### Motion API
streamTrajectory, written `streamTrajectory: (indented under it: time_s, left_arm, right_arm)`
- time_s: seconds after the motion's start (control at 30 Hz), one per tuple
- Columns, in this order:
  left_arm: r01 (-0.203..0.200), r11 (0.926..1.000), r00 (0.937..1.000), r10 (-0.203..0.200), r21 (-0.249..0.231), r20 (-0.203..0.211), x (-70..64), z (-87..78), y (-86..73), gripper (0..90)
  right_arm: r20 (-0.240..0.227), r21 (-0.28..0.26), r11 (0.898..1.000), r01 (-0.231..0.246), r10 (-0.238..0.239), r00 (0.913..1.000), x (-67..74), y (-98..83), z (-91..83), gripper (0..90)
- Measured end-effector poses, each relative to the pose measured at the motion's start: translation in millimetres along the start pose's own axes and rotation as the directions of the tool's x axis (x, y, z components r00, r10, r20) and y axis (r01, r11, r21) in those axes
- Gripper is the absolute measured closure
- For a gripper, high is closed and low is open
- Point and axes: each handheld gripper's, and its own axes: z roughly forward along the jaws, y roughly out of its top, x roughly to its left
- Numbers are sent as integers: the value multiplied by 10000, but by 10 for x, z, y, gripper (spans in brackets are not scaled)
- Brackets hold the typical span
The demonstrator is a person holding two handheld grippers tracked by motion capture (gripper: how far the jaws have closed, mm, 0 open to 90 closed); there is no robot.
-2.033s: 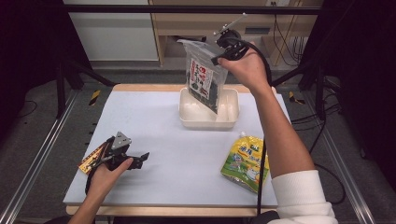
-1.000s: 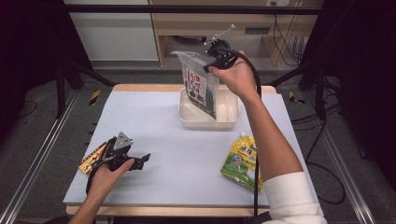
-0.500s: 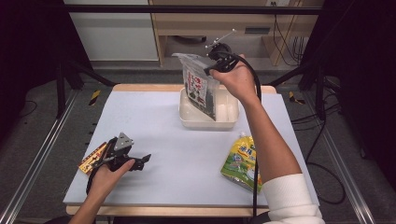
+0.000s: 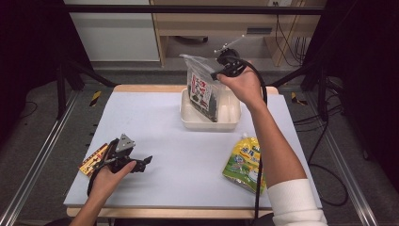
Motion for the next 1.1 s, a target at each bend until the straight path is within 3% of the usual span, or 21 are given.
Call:
streamTrajectory:
  time_s: [0.43,0.73,0.97,1.1]
  left_arm:
    - [-30,10000,10000,30,45,46,-8,10,-1,55]
    - [-6,10000,10000,6,22,-17,6,-6,1,55]
    - [-20,10000,10000,20,39,16,6,-6,-1,55]
    - [-23,10000,10000,22,43,36,2,-4,0,55]
  right_arm:
    - [-161,-99,9991,-421,419,9990,-103,-118,-20,886]
    - [-181,-208,9992,-353,349,9992,-137,-145,-28,872]
    - [-178,-243,9994,-245,241,9996,-113,-137,-28,830]
    - [-140,-303,9993,-226,222,9997,-97,-130,-24,763]
